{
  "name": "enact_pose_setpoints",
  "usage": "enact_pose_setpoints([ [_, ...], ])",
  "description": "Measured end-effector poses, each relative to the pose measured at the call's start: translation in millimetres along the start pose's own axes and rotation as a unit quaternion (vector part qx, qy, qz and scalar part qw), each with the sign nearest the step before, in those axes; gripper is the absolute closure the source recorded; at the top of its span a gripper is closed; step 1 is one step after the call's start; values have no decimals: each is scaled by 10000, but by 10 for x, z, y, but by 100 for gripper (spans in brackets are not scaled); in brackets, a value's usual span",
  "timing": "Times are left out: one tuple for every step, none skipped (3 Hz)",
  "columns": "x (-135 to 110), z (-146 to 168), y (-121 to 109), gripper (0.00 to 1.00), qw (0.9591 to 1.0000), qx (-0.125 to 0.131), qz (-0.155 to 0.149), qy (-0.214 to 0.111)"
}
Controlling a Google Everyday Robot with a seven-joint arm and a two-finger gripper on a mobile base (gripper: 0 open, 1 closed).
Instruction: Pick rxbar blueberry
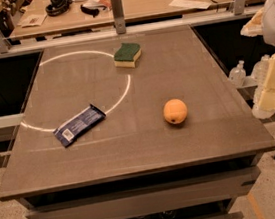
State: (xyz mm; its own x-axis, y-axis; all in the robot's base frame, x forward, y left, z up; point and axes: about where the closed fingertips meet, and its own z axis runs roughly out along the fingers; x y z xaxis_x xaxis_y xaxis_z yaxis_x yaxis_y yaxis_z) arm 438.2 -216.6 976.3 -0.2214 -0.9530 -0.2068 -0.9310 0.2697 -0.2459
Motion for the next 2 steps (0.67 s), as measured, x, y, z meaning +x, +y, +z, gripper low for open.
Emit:
enact_pose_setpoints([
  [0,0,0,0,10000,0,0,0],
  [-67,19,19,0,10000,-34,-73,-58],
])
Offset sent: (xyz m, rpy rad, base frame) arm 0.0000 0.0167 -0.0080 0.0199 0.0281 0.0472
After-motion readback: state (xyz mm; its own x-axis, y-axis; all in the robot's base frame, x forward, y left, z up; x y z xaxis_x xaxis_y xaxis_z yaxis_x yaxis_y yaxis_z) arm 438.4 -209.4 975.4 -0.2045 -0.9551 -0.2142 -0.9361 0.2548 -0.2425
